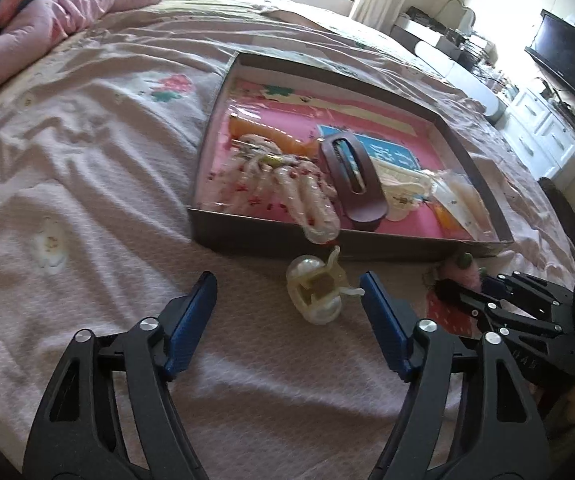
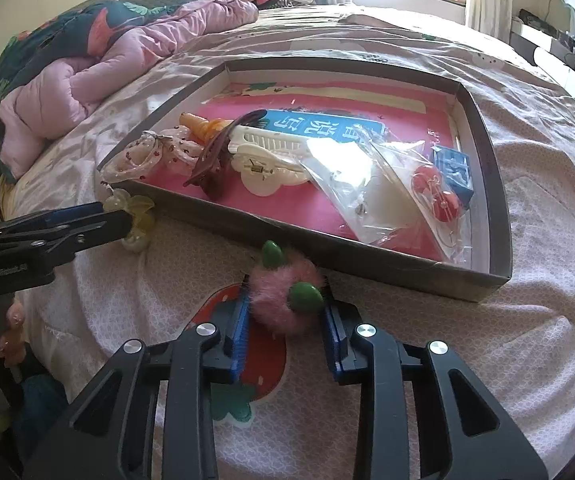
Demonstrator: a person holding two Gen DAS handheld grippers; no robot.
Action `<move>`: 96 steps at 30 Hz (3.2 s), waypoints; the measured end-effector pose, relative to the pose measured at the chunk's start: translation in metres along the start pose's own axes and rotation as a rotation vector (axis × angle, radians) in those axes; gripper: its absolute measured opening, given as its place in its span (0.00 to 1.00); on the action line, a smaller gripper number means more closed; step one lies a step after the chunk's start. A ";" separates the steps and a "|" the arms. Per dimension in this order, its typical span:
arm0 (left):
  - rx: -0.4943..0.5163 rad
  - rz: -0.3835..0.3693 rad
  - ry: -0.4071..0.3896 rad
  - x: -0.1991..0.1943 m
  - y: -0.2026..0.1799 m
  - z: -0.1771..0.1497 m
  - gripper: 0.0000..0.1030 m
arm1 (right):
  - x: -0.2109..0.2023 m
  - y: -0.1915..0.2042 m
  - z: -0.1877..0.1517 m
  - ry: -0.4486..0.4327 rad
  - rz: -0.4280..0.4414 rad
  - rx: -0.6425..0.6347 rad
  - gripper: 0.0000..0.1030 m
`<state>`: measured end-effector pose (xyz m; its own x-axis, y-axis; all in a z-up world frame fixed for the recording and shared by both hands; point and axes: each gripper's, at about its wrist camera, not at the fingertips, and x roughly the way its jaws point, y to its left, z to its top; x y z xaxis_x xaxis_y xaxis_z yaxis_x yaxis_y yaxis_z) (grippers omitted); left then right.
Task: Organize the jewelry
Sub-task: 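Grasp the cream pearl claw clip with the left gripper while the right gripper grasps the pink pom-pom, then carry the pearl clip into the tray with the left gripper while the right gripper drops the pom-pom there, then withdraw both open grippers from the tray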
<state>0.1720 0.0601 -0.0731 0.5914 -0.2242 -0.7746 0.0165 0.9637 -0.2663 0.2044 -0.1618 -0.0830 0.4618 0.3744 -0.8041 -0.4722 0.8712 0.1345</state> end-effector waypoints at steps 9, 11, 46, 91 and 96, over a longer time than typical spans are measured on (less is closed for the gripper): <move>-0.011 -0.059 0.018 0.003 -0.010 0.001 0.33 | -0.022 0.000 -0.004 -0.025 0.016 -0.018 0.27; -0.016 -0.063 0.014 -0.002 -0.009 0.001 0.33 | -0.032 0.001 -0.004 -0.039 0.027 -0.026 0.27; 0.116 0.035 -0.079 0.004 -0.049 0.081 0.33 | -0.038 -0.056 0.069 -0.159 -0.067 0.051 0.27; 0.079 0.085 -0.152 -0.086 -0.056 0.016 0.78 | -0.124 -0.010 0.012 -0.245 -0.067 0.021 0.93; 0.082 0.089 -0.153 -0.095 -0.062 -0.001 0.88 | -0.137 -0.009 0.000 -0.253 -0.073 0.035 0.94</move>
<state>0.1138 0.0217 0.0158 0.7091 -0.1186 -0.6951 0.0207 0.9888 -0.1476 0.1458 -0.2209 0.0256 0.6686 0.3742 -0.6426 -0.4070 0.9074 0.1049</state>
